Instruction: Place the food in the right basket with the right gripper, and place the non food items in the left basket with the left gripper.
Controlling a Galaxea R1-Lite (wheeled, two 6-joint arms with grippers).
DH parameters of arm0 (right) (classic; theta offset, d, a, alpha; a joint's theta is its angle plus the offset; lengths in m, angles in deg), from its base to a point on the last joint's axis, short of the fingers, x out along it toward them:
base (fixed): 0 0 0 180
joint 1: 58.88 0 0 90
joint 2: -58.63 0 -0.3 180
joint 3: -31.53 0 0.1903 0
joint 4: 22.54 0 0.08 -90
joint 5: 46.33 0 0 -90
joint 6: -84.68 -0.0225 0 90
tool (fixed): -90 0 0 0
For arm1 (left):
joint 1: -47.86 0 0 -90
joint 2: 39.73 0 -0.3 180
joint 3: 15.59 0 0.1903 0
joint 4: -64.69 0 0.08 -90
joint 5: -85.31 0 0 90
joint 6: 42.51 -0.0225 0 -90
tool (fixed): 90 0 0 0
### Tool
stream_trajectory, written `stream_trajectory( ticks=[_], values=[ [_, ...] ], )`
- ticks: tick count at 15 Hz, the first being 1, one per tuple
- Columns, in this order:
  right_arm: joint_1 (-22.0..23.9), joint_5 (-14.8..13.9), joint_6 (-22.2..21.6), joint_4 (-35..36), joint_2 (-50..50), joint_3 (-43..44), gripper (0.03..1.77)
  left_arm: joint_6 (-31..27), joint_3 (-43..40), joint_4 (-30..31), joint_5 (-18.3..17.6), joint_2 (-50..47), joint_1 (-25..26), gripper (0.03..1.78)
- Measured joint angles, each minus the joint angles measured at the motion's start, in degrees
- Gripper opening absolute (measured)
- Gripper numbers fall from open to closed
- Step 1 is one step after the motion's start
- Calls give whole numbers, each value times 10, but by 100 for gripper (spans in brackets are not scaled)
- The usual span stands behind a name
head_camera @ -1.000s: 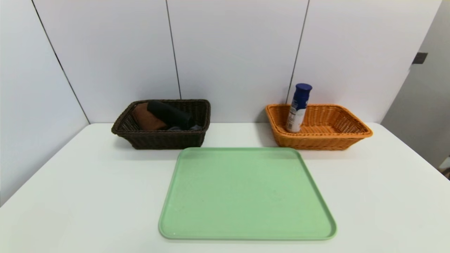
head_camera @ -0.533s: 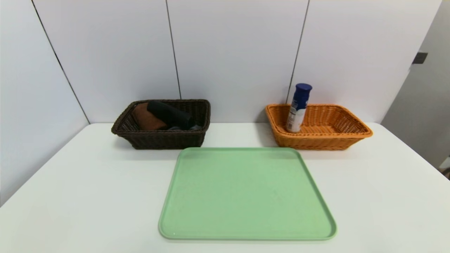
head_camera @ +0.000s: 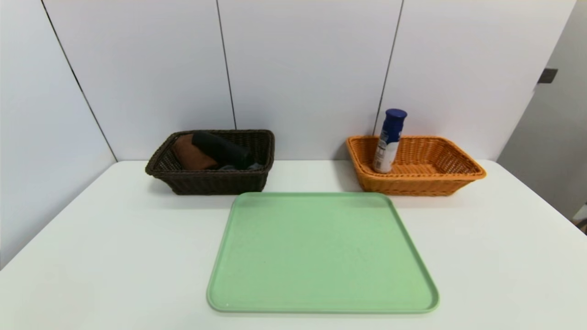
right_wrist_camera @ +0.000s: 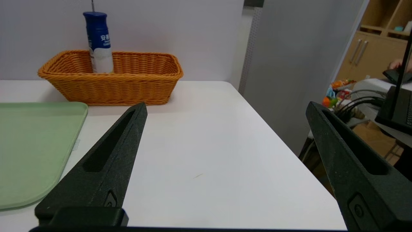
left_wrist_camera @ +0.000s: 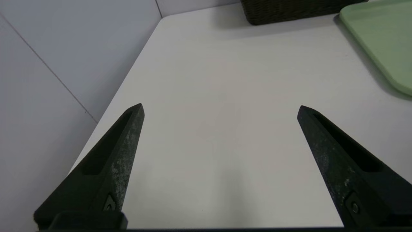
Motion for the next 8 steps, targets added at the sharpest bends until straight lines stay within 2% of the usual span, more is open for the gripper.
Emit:
stream_trajectory(
  ticks=[2, 3, 4, 5, 6, 8],
  values=[
    [0, 40, 14, 64, -20, -56, 170, 6, -41, 81, -33, 0, 0, 169],
    [-1, 75, 15, 100, -25, -73, 170, 6, -72, 126, -45, 0, 0, 169],
    [-1, 115, 15, 106, -29, -82, 170, 9, -102, 172, -56, 0, 0, 169],
    [-1, 139, 15, 84, -32, -87, 170, 16, -115, 202, -66, 0, 0, 169],
    [-1, 145, 15, 42, -33, -89, 170, 23, -122, 201, -70, 0, 0, 169],
    [-1, 158, 11, -36, -35, -91, 170, 41, -128, 160, -76, 0, 0, 169]
  ],
)
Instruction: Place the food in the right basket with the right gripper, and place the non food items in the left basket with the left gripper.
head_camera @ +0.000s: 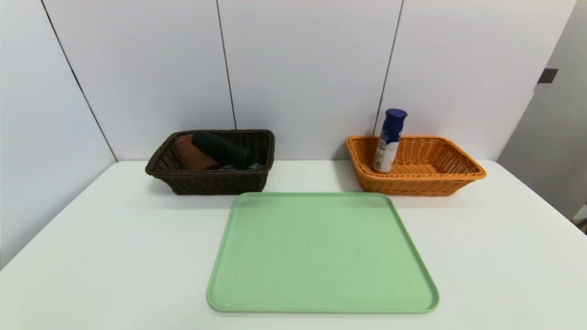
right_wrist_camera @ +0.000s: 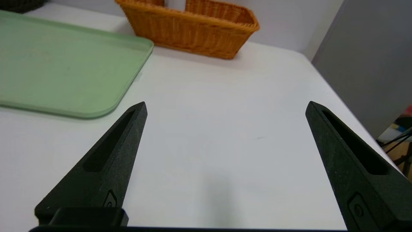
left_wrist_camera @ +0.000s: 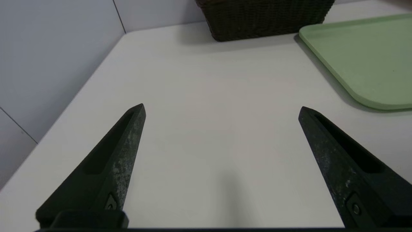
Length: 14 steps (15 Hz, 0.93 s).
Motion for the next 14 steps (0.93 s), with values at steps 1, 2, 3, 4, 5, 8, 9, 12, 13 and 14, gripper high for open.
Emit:
stream_trajectory(
  ticks=[1, 2, 3, 4, 5, 8, 9, 12, 13, 14],
  values=[
    [0, 6, -8, -19, 0, 0, 170, 9, 0, -20, -7, 0, 0, 169],
    [0, 7, -21, -29, 0, 0, 170, 19, 0, -33, -11, 0, 0, 169],
    [0, 8, -36, -29, 0, 0, 170, 29, 0, -34, -13, 0, 0, 169],
    [0, 7, -48, -29, 0, 0, 170, 33, 1, -36, -12, 0, 0, 169],
    [0, 4, -54, -30, 0, 0, 170, 35, 1, -35, -12, 0, 0, 169],
    [0, -3, -76, -30, 0, 0, 170, 40, 1, -34, -8, 0, 0, 169],
    [0, -4, -80, -31, 0, -1, 170, 41, 0, -34, -8, 0, 0, 169],
    [0, -8, -95, -30, 0, -1, 170, 41, 0, -34, -8, 0, 0, 169],
    [0, -13, -97, -30, 0, -1, 170, 41, -1, -34, -8, 0, 0, 169],
    [0, -16, -97, -30, 0, -1, 170, 41, -1, -34, -8, 0, 0, 169]
  ],
)
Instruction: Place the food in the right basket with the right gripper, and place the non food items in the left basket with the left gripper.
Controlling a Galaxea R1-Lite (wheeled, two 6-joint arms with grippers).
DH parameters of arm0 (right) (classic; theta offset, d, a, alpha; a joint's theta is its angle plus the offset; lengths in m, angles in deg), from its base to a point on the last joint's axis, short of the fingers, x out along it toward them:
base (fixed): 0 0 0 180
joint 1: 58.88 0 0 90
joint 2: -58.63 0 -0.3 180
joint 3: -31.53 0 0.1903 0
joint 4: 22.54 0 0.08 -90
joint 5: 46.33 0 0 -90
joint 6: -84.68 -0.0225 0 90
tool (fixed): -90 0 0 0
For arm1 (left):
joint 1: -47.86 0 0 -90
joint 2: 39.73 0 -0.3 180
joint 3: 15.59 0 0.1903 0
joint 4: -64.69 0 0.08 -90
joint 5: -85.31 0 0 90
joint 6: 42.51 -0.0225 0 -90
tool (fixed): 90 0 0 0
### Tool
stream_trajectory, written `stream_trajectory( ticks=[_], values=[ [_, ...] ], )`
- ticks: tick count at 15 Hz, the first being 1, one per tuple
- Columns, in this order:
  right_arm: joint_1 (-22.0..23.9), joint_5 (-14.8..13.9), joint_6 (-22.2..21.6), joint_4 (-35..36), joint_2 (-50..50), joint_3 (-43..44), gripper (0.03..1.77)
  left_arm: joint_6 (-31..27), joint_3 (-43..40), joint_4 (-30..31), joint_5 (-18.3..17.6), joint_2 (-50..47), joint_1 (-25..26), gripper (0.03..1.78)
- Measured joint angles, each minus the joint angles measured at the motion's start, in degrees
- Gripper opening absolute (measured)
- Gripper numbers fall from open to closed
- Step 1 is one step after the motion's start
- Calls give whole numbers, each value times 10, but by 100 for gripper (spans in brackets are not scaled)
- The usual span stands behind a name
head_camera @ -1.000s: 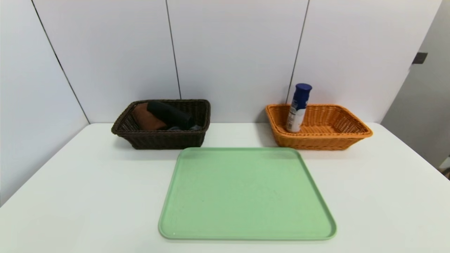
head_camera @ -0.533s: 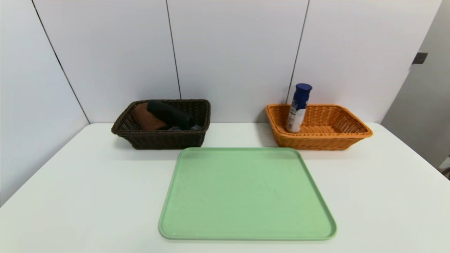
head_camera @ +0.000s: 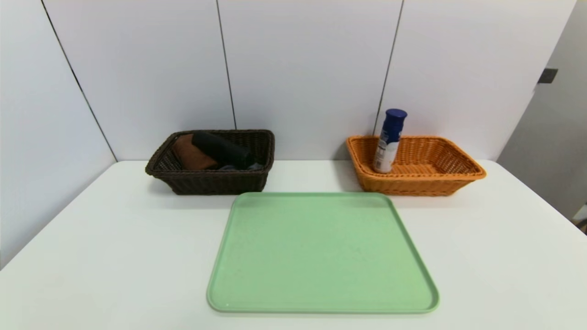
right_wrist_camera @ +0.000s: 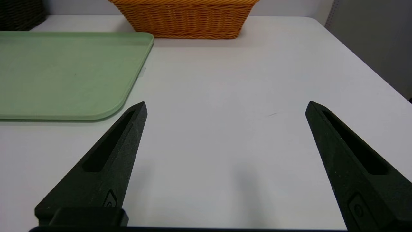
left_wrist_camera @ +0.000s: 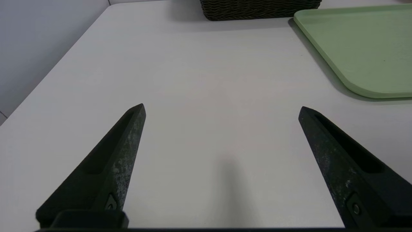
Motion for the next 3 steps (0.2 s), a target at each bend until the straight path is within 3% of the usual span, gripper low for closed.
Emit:
stream_trajectory(
  ticks=[3],
  values=[
    [0, -3, -3, 0, 0, 0, 170, 0, 0, 0, 0, 0, 0, 169]
  ],
)
